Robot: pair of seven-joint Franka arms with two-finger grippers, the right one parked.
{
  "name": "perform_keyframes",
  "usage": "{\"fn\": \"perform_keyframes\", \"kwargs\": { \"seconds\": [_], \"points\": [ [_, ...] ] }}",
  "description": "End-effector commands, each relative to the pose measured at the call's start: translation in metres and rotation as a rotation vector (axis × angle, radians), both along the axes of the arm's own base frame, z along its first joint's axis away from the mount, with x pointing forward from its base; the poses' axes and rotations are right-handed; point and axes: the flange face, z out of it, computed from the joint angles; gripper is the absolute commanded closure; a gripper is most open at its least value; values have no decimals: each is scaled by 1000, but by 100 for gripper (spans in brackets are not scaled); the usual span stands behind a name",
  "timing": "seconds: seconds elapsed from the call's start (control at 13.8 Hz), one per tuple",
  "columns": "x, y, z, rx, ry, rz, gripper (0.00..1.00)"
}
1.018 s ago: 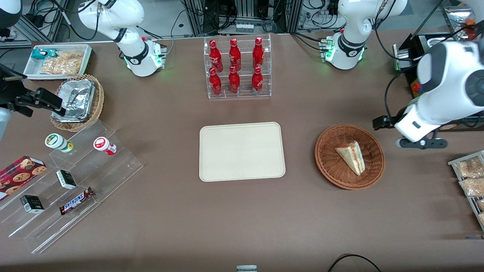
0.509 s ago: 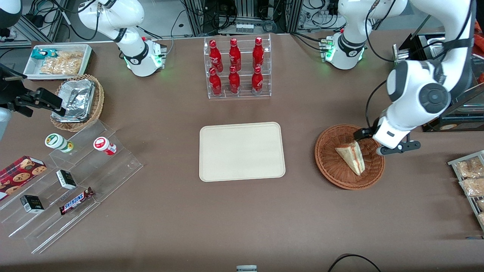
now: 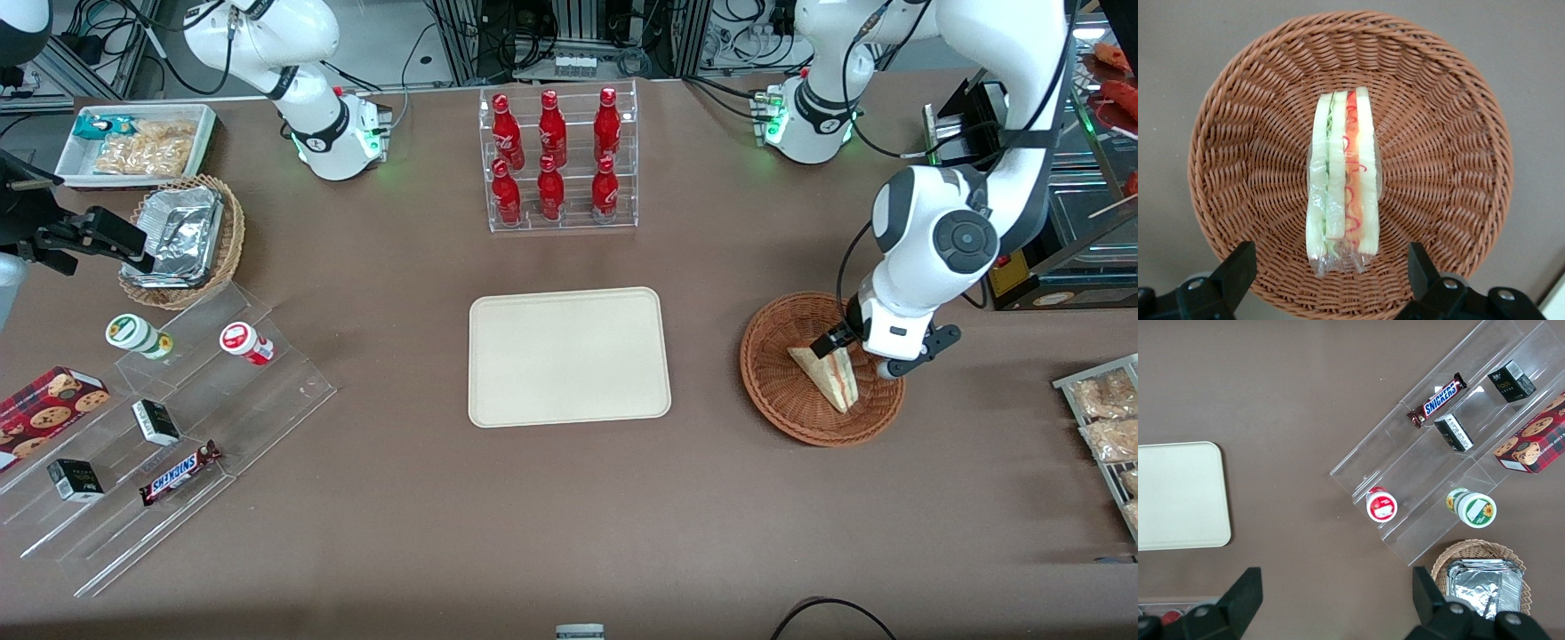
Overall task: Place sandwich from basket to tray
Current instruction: 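Lower the left gripper around the sandwich and close it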
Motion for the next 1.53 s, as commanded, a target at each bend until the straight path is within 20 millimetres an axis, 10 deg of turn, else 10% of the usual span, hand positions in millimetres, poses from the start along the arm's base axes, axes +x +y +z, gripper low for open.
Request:
{"fn": "perform_keyframes", "kwargs": {
  "seconds": [0.0, 0.44, 0.73, 1.16, 1.45],
  "points": [
    [2, 1, -15, -8, -5, 44, 0],
    [8, 1, -53, -17, -11, 105, 4],
    [9, 1, -51, -14, -7, 147, 86],
    [27, -11, -9, -2, 21, -1, 90],
    [44, -67, 23, -14, 135, -134, 91]
  ]
}}
